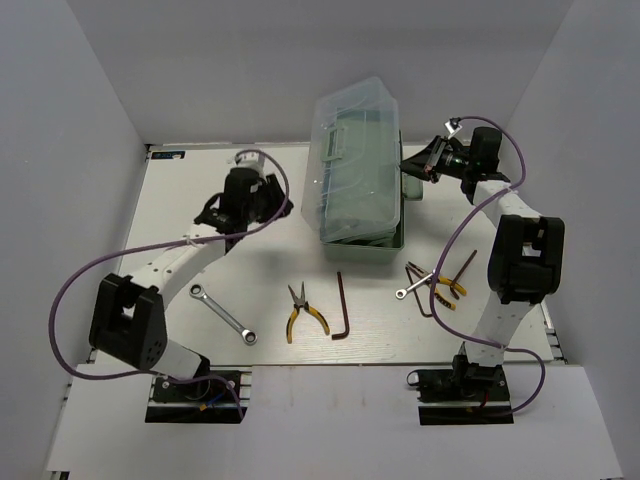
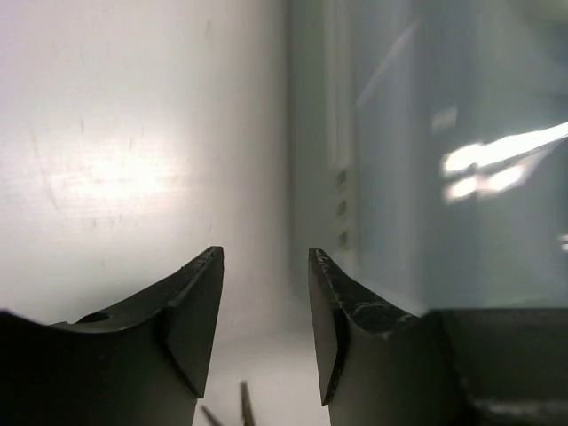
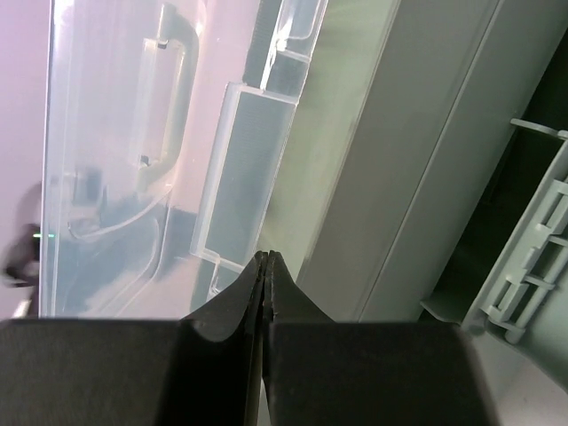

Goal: Sort the tools into containers

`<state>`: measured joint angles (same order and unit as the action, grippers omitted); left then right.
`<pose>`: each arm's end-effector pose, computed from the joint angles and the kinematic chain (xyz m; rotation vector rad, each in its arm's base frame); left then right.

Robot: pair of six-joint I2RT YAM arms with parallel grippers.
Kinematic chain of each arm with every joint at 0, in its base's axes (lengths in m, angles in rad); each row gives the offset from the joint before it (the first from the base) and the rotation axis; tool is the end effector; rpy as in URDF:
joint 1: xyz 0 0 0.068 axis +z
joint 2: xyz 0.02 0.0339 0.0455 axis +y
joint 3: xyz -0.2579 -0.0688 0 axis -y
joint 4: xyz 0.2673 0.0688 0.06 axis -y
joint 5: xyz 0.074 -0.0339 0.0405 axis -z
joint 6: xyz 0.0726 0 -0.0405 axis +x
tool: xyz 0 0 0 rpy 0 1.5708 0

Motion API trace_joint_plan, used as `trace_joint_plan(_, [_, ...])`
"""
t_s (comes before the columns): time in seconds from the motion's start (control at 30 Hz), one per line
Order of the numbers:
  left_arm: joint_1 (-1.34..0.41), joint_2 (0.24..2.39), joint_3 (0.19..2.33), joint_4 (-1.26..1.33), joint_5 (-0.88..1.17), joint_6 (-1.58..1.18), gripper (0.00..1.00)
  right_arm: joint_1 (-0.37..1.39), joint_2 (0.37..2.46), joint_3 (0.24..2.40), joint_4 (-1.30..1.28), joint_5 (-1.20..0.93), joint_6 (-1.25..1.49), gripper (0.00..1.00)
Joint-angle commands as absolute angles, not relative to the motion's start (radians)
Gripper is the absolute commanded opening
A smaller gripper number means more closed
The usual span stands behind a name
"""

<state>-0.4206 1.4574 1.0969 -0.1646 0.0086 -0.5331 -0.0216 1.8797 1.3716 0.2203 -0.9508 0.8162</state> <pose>0.3548 -0.1594 0.2581 -0.1156 2.1469 -0.5770 0.4737 0.0489 0.2486 0.1025 1.9755 1.4100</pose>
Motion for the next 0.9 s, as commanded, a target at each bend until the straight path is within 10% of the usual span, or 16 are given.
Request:
trace_joint_plan(0.0, [-0.422, 1.494, 0.99, -0.019, 0.096, -0.603, 0.53, -0.006, 1.81, 1.405, 0.281, -1.0, 0.836, 0.0])
trace_joint_plan(0.87, [-0.453, 1.824, 0.868, 0.56, 0.454, -0.923, 0.41, 0.054, 1.759, 1.42, 0.212, -1.003, 0.83, 0.0])
